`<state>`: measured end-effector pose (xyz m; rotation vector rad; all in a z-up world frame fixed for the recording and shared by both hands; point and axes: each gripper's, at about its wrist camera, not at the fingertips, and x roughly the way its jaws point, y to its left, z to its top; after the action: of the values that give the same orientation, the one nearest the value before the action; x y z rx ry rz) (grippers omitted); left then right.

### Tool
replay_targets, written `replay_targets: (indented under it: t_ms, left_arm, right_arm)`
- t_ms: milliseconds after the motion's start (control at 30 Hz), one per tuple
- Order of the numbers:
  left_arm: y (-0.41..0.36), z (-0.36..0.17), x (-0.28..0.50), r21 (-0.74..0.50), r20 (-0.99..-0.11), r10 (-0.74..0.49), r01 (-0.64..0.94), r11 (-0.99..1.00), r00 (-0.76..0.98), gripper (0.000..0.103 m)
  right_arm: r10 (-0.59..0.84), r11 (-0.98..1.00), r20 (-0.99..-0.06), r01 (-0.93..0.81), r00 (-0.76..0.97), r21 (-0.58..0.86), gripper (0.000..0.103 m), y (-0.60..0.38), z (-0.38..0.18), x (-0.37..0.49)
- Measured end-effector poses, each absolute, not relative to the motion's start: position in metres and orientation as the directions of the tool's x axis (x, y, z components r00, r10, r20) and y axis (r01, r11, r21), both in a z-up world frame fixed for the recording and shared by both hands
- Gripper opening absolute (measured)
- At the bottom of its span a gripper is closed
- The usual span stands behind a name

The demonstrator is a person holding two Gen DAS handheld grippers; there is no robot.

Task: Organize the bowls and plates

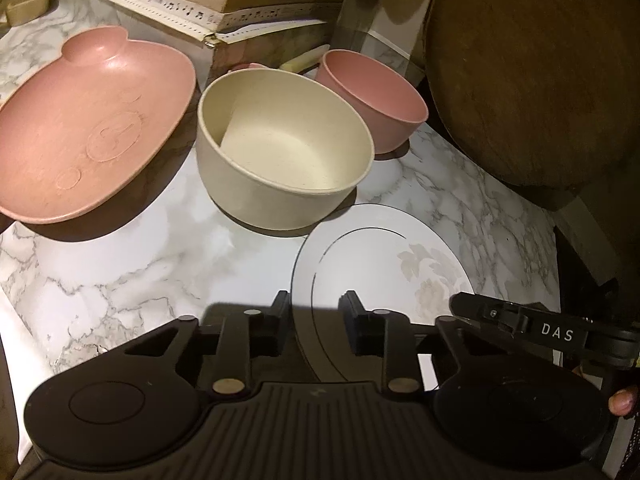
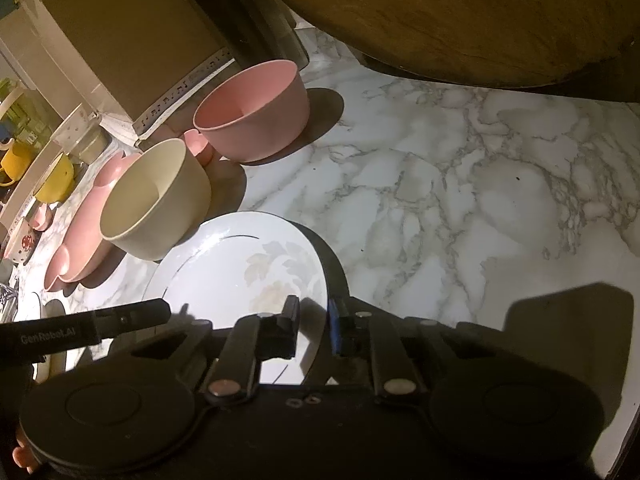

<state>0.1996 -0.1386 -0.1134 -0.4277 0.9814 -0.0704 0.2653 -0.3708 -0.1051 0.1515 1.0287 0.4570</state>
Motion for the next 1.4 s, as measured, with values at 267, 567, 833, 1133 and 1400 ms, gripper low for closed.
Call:
replay_targets:
  t_ms: [267,567,833,1133,1400]
  left_arm:
    - [-0.132,-0.115,0.195,-0.408,-0.783,-0.260,-0.151,0.900,0.565,0.019]
    - [-0.121,-0.108,0.180,-0.427,-0.777,-0.269,-0.161,0.890,0.569,0.019]
    - [-0.104,-0.089,0.160,-0.418,-0.773,-0.247,-0.176,0.891,0.584,0.019]
    - [-0.076,-0.072,0.136,-0.420,-0.758,-0.221,-0.199,0.886,0.614,0.019]
    - [-0.039,-0.063,0.111,-0.404,-0.757,-0.166,-0.253,0.879,0.632,0.019]
  right_arm:
    - [0.437,0.897,-0.793,-0.271,0.426,0.349,0.010,-0.374,-0.105,0.260]
    - [0.431,0.901,-0.791,-0.256,0.435,0.350,0.009,-0.367,-0.097,0.242]
    - [0.445,0.895,-0.778,-0.265,0.444,0.360,0.009,-0.351,-0.080,0.226]
    - [0.469,0.881,-0.758,-0.297,0.454,0.367,0.008,-0.323,-0.060,0.213]
    - [0.503,0.859,-0.743,-0.348,0.442,0.375,0.007,-0.283,-0.048,0.200]
